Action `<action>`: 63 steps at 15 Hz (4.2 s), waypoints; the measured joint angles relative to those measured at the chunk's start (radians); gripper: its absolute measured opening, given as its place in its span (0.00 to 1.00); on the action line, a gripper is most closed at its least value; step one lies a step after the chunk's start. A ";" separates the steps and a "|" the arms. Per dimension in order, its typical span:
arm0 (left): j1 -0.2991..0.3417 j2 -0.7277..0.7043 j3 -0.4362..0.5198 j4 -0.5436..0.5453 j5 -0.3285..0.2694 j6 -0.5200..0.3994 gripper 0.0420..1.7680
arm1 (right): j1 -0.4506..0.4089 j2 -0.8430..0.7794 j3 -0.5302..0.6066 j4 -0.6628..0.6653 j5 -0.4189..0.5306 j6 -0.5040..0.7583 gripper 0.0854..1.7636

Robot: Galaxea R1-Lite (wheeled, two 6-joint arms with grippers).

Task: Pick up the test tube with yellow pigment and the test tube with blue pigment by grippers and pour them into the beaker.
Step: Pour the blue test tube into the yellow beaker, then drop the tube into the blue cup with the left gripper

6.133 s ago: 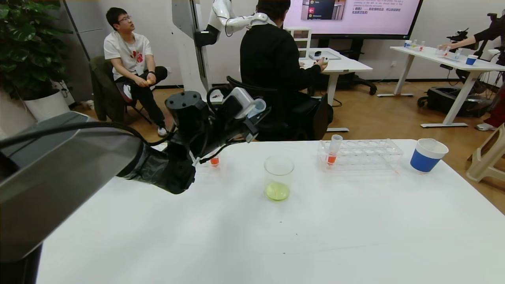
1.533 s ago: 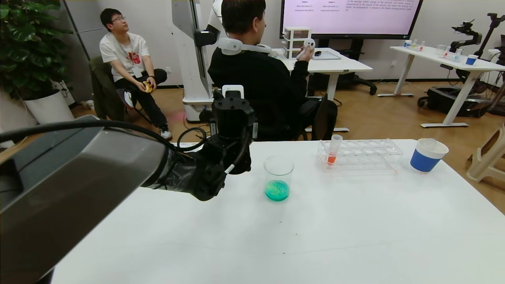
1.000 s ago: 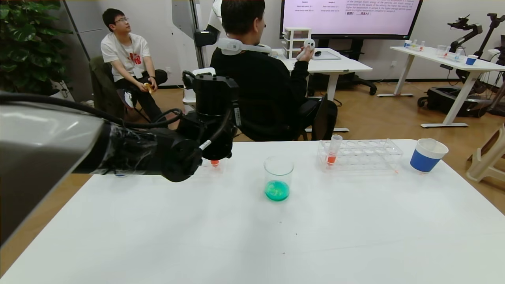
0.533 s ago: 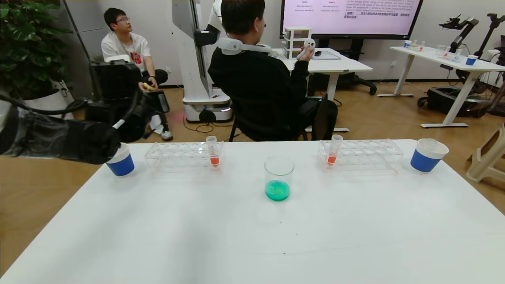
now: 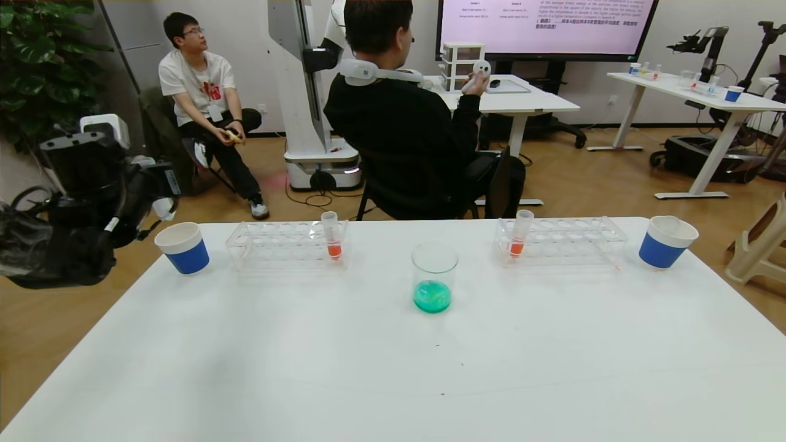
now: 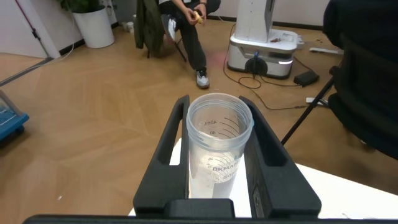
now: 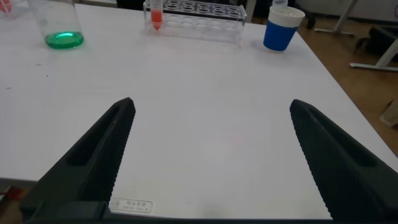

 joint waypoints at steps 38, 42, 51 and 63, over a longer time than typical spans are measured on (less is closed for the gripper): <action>-0.157 -0.379 0.241 0.046 -0.126 0.020 0.99 | 0.000 0.000 0.000 0.000 0.000 0.000 0.98; -0.032 -0.637 0.374 0.107 -0.256 0.046 0.99 | 0.000 0.000 0.000 0.000 0.000 0.000 0.98; -0.028 -1.393 0.553 0.634 -0.544 -0.004 0.99 | 0.000 0.000 0.000 0.000 0.000 0.000 0.98; -0.141 -1.981 0.888 0.847 -0.362 0.038 0.99 | 0.000 0.000 0.000 0.000 0.000 0.000 0.98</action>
